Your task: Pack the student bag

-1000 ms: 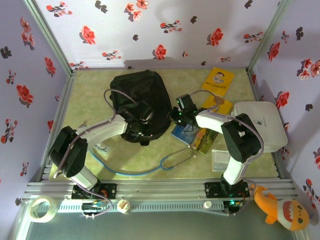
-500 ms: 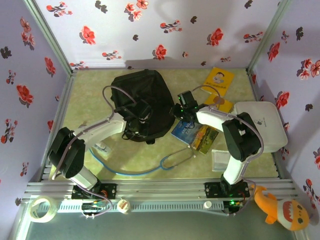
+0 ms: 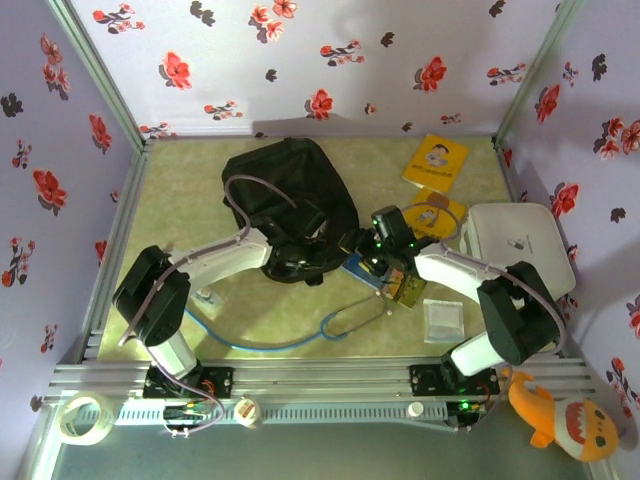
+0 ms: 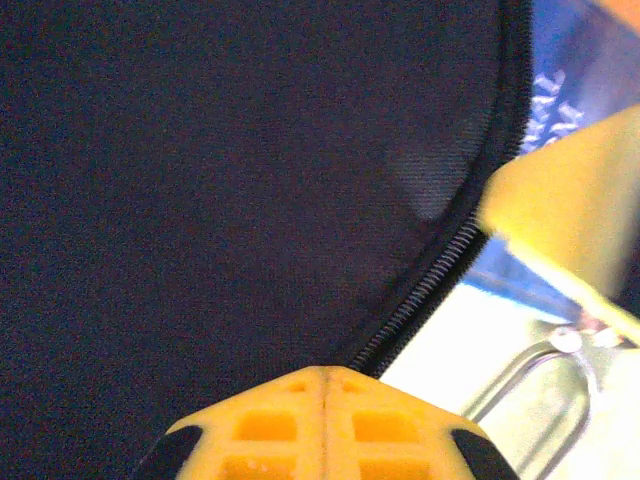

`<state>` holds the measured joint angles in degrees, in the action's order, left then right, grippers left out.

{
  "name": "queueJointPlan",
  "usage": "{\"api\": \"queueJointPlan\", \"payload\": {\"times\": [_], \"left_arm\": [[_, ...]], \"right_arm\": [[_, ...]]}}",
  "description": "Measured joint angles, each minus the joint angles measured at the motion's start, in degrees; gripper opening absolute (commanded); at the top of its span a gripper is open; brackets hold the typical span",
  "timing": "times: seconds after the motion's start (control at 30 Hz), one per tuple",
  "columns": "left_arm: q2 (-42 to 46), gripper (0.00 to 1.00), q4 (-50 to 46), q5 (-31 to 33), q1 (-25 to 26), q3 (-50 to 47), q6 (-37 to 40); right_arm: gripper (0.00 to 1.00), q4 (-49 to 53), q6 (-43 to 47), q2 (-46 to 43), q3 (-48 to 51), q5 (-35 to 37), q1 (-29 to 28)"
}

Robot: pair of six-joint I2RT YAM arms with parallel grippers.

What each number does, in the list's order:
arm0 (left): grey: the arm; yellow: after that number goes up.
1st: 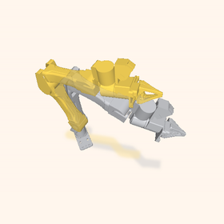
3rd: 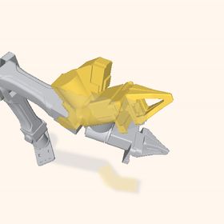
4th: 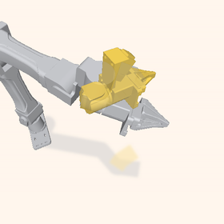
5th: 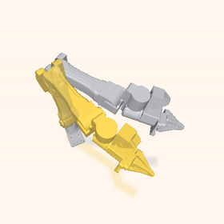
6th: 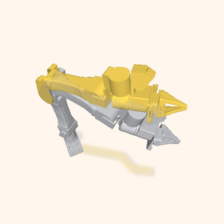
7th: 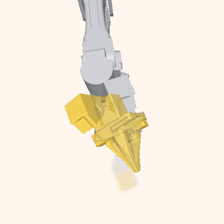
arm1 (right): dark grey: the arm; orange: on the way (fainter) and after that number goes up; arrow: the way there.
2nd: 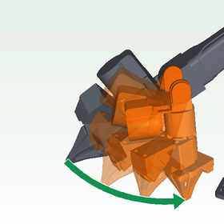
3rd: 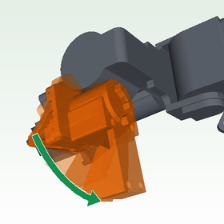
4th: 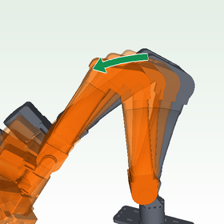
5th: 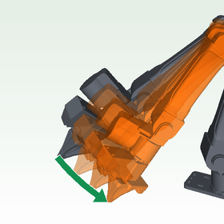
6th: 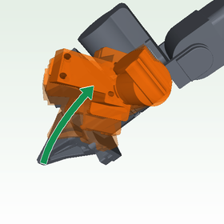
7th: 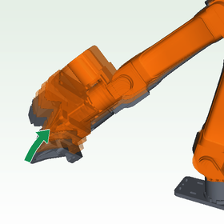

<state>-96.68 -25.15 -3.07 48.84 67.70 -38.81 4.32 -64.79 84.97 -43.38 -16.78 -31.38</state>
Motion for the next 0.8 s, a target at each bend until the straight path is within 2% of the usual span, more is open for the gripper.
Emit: {"api": "queueJointPlan", "payload": {"times": [0.27, 0.43, 0.53, 0.8], "left_arm": [[0.00, 0.00, 6.34, 0.00, 0.31, -4.59, -5.86], [0.66, 0.00, 10.64, 0.02, 0.35, -8.13, -8.90], [0.87, 0.00, 12.35, 0.02, 0.35, -8.63, -9.99], [5.29, 0.00, 12.28, 0.74, 0.02, -10.40, -10.60]], "right_arm": [[0.62, -4.26, -2.99, 4.52, -0.74, -1.36, -0.04], [0.39, -3.87, -2.78, 8.00, -3.58, -1.51, -0.02], [0.31, -1.62, -1.46, 9.33, -5.51, -1.49, 0.13], [0.24, 6.40, 4.31, 11.56, -11.52, 1.95, 1.29]]}}
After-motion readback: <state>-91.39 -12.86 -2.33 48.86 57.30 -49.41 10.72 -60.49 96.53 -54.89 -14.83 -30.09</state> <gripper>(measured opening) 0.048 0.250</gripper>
